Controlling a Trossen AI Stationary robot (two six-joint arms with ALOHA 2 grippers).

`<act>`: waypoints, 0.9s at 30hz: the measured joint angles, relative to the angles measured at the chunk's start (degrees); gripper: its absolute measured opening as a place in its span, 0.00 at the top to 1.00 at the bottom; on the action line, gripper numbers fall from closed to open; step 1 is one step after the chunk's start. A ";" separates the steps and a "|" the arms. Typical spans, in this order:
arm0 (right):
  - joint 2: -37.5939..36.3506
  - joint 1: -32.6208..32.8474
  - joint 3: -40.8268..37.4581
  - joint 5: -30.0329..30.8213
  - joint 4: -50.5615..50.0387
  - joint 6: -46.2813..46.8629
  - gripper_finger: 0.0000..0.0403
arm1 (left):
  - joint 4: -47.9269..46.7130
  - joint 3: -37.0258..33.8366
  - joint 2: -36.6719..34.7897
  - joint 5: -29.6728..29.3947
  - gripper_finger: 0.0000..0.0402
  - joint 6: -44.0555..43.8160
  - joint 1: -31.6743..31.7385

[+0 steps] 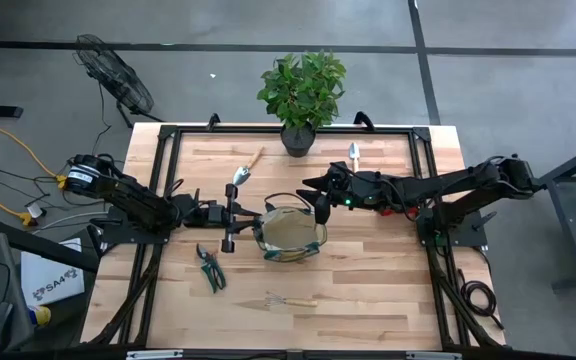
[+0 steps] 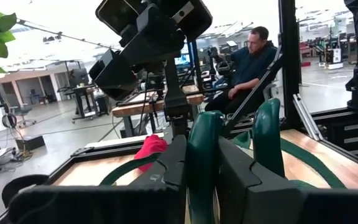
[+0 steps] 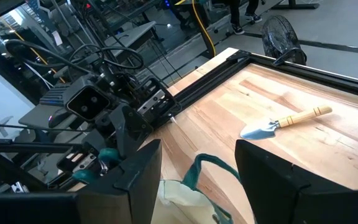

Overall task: Pick & Place Garden tools in Gardening bag
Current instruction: Put the right green shear scissors into the gardening bag

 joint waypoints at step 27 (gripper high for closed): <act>0.00 0.00 0.00 0.02 -0.01 0.00 0.51 | 1.00 0.00 0.11 4.55 0.89 4.29 0.02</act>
